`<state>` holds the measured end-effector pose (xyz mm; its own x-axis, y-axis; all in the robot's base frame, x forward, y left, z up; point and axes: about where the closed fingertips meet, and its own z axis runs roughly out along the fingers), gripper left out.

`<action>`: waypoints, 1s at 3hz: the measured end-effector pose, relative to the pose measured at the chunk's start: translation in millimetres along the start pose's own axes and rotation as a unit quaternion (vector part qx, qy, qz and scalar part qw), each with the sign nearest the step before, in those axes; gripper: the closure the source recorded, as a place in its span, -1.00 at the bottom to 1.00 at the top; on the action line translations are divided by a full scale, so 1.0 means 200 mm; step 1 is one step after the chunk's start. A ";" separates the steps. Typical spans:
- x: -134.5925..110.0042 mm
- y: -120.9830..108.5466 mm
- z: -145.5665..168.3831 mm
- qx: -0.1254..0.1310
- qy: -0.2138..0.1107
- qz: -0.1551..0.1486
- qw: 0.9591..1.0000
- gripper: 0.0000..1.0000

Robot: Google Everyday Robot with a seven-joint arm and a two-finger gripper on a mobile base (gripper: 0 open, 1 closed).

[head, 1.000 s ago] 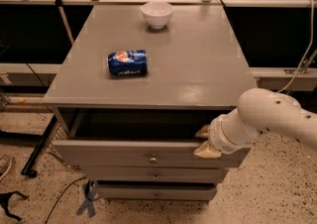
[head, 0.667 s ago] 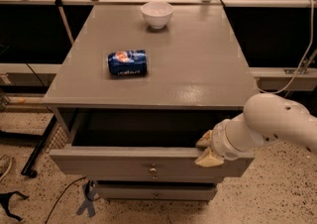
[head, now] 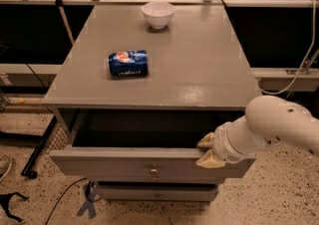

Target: Open top drawer

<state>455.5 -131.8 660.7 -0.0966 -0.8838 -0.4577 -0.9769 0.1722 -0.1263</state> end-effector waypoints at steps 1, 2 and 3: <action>0.03 0.13 -0.02 -0.005 0.005 0.008 1.000 1.00; 0.06 0.28 -0.01 -0.013 0.007 0.021 1.000 1.00; 0.06 0.28 -0.03 -0.013 0.007 0.021 1.000 1.00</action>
Offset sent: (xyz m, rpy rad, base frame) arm -0.1032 -0.0052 -0.0288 0.0059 0.0882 -0.0581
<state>398.5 -134.6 653.6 -0.1410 -0.8823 -0.4492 -0.9764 0.1988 -0.0841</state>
